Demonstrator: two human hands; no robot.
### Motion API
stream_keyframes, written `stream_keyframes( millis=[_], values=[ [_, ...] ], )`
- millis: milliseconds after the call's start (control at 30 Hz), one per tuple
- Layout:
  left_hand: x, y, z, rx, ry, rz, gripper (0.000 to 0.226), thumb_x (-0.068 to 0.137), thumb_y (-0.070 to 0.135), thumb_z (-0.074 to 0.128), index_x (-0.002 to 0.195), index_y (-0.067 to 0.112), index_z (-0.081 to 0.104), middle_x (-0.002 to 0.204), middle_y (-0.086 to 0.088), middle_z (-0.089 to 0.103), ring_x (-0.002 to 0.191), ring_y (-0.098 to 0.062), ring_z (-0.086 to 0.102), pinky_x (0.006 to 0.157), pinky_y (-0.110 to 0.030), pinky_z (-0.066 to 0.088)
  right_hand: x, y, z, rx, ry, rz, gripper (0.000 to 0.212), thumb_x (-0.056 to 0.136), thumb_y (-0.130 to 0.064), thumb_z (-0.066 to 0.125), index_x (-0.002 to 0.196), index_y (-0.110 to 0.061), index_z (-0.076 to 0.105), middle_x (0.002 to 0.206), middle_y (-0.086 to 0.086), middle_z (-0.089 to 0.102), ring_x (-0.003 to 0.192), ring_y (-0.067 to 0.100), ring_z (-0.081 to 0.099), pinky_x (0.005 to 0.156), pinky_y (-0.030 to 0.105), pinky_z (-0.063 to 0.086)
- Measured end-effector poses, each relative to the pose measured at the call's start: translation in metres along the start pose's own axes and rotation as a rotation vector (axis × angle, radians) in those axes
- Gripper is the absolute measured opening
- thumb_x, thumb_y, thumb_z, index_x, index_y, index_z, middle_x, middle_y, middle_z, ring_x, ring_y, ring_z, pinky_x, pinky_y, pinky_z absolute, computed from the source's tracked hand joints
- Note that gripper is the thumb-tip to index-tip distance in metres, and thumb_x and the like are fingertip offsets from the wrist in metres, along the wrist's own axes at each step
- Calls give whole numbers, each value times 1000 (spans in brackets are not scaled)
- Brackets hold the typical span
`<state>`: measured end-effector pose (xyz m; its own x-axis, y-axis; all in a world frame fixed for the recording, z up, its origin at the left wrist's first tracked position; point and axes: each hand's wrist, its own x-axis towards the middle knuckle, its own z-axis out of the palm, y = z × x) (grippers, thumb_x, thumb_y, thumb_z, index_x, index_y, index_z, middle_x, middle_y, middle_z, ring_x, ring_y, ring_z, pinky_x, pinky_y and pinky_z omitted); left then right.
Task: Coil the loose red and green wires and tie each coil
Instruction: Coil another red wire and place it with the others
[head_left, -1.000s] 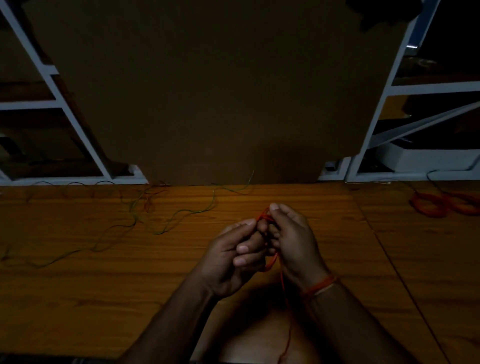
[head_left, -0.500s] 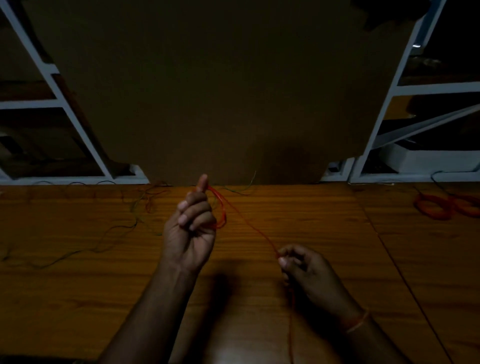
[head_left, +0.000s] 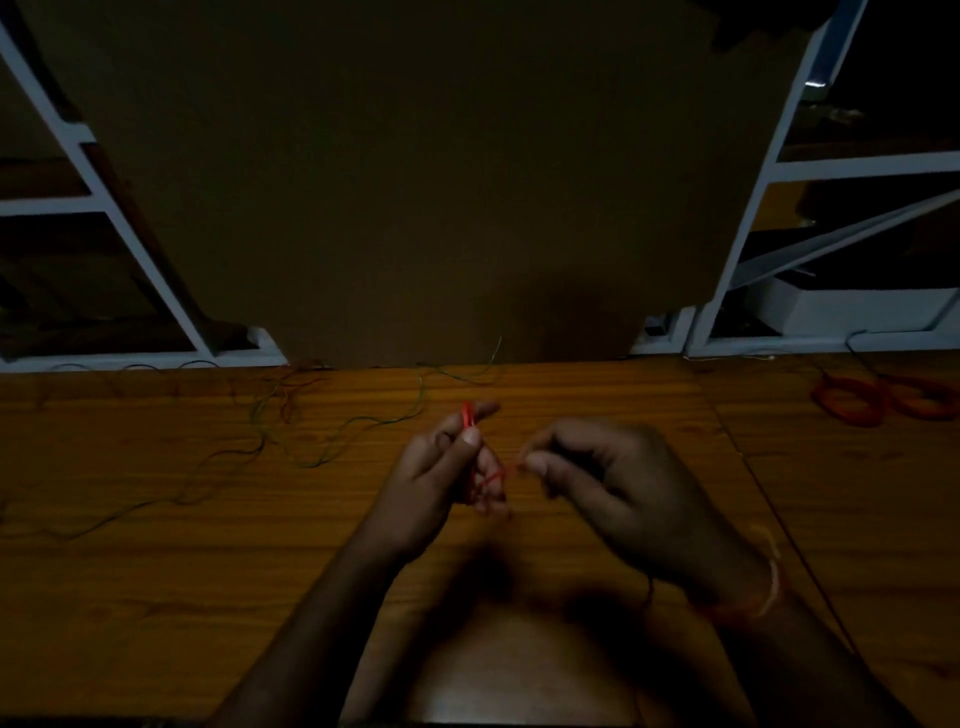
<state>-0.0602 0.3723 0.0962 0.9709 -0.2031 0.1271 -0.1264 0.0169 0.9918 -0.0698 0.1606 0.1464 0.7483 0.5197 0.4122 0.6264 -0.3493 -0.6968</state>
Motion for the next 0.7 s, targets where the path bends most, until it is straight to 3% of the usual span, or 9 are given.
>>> stream_keyframes(
  millis=[100, 200, 300, 433, 567, 633, 700],
  values=[
    [-5, -3, 6, -37, -84, -4, 26, 108, 24, 43, 128, 19, 60, 66, -6, 52, 48, -11, 45, 46, -23, 35, 15, 1, -9, 19, 60, 31, 13, 98, -29, 57, 90, -31, 67, 76, -10, 63, 68, 13, 61, 55, 22, 47],
    [-6, 0, 7, -229, -132, -46, 24, 104, 23, 45, 115, 19, 66, 64, 0, 35, 49, -6, 29, 44, -17, 28, 25, 2, -10, 71, 79, 41, 11, 98, -23, 63, 91, -22, 71, 75, -7, 67, 69, 14, 65, 57, 26, 51],
    [-8, 4, 6, -340, -196, -84, 30, 104, 26, 41, 99, 23, 71, 65, -1, 28, 50, -5, 24, 44, -17, 21, 31, -1, -8, 311, 115, 90, 5, 95, -10, 67, 97, -11, 70, 78, 2, 71, 73, 11, 72, 65, 23, 56],
    [-12, 7, 6, -423, -299, -122, 39, 106, 29, 35, 110, 14, 71, 63, 1, 27, 48, -5, 21, 44, -21, 16, 35, 6, -7, 463, 115, 135, 20, 90, -4, 72, 108, -11, 69, 83, 14, 69, 76, 17, 71, 68, 25, 56],
    [-15, 13, 9, -545, -413, -111, 37, 106, 27, 34, 95, 8, 64, 60, 1, 23, 44, -6, 18, 43, -24, 14, 34, 18, 1, 423, 177, 142, 13, 90, -4, 71, 100, -13, 72, 85, -3, 73, 78, 4, 68, 67, 18, 52],
    [-15, 16, 12, -648, -452, -93, 34, 107, 24, 33, 101, 5, 61, 59, 2, 22, 43, -6, 16, 42, -24, 11, 31, 20, 8, 434, 193, 169, 8, 93, -4, 67, 99, -7, 72, 77, -14, 70, 71, -3, 64, 61, 11, 47],
    [-14, 20, 14, -750, -480, -86, 34, 108, 21, 33, 116, -2, 57, 59, 5, 24, 42, -5, 16, 42, -23, 12, 27, 20, 14, 426, 163, 176, 17, 101, -11, 58, 100, -1, 72, 68, -18, 65, 63, -4, 58, 59, 10, 42]
  ],
)
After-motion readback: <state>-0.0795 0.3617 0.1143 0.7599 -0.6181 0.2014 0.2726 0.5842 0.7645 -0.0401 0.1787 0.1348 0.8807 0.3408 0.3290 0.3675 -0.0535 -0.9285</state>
